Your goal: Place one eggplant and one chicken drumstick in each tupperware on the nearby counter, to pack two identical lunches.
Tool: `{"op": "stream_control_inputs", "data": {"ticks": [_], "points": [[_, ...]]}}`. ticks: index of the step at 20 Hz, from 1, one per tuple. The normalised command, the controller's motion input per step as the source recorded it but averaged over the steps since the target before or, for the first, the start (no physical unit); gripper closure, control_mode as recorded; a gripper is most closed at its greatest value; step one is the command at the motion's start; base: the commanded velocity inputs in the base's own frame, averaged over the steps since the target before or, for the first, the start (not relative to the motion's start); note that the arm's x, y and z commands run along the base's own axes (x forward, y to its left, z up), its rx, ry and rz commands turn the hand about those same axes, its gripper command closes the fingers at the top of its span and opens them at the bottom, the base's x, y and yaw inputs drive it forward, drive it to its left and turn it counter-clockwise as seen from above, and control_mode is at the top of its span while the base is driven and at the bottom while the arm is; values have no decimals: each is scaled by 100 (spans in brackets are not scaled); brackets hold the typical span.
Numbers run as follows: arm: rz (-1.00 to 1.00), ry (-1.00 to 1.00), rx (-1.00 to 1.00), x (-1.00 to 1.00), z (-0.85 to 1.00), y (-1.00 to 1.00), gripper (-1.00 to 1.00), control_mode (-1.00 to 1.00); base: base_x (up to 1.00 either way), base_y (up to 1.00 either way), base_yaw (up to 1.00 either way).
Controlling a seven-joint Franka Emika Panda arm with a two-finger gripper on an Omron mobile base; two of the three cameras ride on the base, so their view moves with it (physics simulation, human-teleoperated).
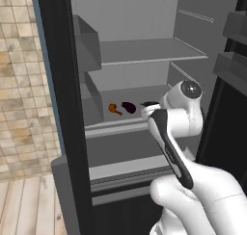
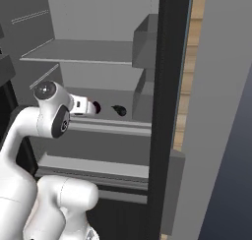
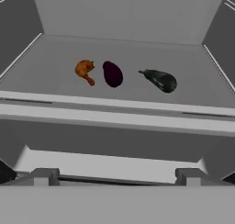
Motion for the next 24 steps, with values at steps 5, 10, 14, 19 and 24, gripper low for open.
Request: {"op": "stream_control_inputs", "data": {"ticks": [5, 10, 14, 19, 24], "points": [[0, 0, 0, 58, -3, 0, -100, -100, 0, 0, 0], [0, 0, 0, 52, -12, 0, -100, -100, 0, 0, 0], [0, 0, 0, 33, -27, 0, -100, -100, 0, 0, 0], [0, 0, 0, 35, -24, 4, -100, -100, 0, 0, 0], [0, 0, 0, 38, -12, 8, -100, -100, 0, 0, 0]]}}
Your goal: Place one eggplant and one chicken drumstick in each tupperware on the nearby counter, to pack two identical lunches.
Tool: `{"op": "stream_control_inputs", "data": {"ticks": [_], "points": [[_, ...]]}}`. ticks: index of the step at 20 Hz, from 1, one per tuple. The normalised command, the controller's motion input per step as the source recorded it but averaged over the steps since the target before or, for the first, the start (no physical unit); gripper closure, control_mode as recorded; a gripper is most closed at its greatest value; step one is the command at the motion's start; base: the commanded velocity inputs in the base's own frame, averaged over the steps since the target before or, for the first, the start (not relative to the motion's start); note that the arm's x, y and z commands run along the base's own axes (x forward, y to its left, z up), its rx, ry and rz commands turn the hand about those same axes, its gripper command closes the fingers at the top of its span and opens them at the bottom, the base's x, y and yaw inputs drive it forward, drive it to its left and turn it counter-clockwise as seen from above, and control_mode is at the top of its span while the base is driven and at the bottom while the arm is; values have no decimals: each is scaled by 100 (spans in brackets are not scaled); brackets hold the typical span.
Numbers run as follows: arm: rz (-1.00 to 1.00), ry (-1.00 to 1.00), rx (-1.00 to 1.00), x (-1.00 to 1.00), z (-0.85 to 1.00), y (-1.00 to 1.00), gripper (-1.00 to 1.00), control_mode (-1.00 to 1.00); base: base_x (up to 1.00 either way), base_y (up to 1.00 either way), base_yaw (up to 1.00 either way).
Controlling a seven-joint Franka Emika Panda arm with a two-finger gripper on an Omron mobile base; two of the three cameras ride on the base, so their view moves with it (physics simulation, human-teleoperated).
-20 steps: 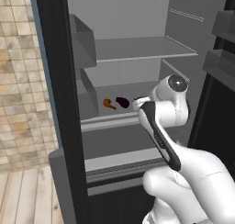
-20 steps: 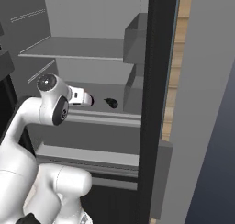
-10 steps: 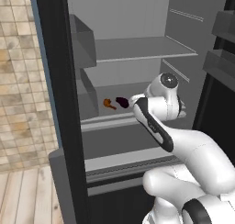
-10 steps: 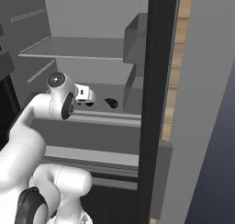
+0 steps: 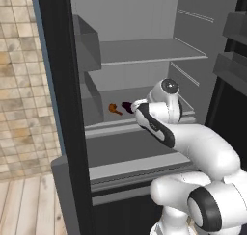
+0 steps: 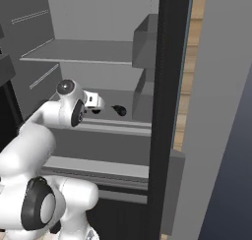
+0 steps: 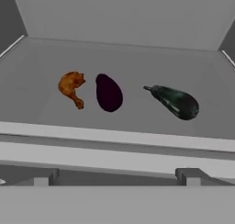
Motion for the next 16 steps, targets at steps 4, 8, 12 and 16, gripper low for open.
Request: {"op": "stream_control_inputs", "data": {"ticks": [4, 8, 12, 16], "points": [[0, 0, 0, 35, -10, 10, -100, -100, 0, 0, 0], [0, 0, 0, 26, -18, 7, -100, -100, 0, 0, 0], [0, 0, 0, 19, -29, 0, -100, -100, 0, 0, 0], [0, 0, 0, 27, -22, 0, -100, -100, 0, 0, 0]]}}
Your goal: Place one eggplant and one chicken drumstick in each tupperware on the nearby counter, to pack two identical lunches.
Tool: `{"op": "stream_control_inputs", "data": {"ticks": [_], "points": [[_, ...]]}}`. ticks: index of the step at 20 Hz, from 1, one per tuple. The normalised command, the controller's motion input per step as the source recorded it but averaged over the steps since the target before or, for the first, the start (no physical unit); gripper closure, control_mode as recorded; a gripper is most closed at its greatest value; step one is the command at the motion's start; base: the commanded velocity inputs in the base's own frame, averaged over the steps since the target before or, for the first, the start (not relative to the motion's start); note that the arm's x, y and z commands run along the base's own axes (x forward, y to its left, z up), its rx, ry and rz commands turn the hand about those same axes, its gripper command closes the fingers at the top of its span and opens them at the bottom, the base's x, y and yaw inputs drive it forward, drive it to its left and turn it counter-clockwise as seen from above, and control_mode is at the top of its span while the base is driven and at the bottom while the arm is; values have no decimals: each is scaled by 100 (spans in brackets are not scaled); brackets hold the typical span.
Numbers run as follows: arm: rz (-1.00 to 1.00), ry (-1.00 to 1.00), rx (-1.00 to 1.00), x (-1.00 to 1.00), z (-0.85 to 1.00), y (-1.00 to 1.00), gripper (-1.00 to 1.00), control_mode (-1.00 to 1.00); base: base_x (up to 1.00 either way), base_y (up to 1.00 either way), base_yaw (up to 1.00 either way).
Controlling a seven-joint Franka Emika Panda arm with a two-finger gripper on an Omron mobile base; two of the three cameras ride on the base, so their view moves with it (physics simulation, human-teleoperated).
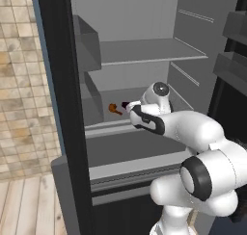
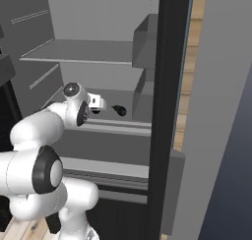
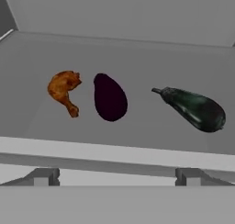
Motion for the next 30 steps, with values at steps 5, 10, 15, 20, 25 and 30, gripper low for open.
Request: {"op": "stream_control_inputs", "data": {"ticks": [5, 10, 15, 20, 25, 30], "points": [[0, 0, 0, 31, -19, 1, -100, -100, 0, 0, 0], [0, 0, 0, 29, -20, 5, -100, -100, 0, 0, 0], [0, 0, 0, 29, -22, 11, -100, -100, 0, 0, 0], [-1, 0, 0, 35, -16, 12, -100, -100, 0, 0, 0], [-1, 0, 0, 37, -11, 7, -100, -100, 0, 0, 0], [-2, 0, 0, 35, -14, 9, -100, -100, 0, 0, 0]]}}
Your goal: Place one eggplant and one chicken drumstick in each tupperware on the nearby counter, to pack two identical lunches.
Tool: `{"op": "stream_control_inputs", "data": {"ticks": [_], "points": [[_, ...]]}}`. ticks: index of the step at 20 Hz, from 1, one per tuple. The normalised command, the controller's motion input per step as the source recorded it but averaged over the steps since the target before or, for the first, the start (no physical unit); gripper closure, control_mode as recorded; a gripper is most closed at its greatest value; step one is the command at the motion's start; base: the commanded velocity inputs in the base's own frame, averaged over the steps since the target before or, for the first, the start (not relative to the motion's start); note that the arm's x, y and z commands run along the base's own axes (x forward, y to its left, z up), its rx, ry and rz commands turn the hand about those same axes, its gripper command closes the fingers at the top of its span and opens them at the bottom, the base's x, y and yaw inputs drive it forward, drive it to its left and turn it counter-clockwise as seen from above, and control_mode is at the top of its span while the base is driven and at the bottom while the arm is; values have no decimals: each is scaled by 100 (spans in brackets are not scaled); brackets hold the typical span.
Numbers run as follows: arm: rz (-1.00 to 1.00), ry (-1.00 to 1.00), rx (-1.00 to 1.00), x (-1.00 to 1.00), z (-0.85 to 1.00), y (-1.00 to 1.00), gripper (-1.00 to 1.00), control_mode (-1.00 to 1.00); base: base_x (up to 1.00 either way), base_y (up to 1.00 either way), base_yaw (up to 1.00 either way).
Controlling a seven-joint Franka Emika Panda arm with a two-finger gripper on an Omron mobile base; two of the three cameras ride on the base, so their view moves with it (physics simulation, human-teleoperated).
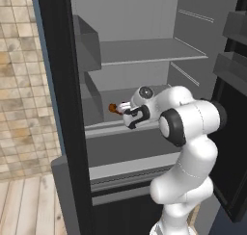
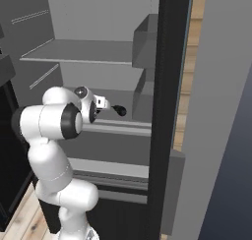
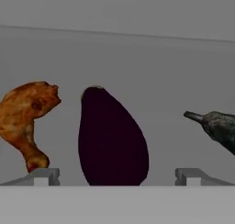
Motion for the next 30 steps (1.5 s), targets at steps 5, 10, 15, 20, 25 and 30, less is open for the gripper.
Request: {"op": "stream_control_inputs", "data": {"ticks": [5, 10, 15, 20, 25, 30], "points": [[-2, 1, 0, 33, -16, 8, -100, -100, 0, 0, 0], [-3, 4, 0, 26, -24, 6, -100, -100, 0, 0, 0], [-2, 3, 0, 30, -24, 5, -100, -100, 0, 0, 0], [-5, 8, 0, 8, -39, 1, 100, -100, 0, 0, 0], [-8, 12, 0, -12, -49, -3, 100, -100, 0, 0, 0], [-1, 2, 0, -87, -13, -38, 100, -100, 0, 0, 0]]}}
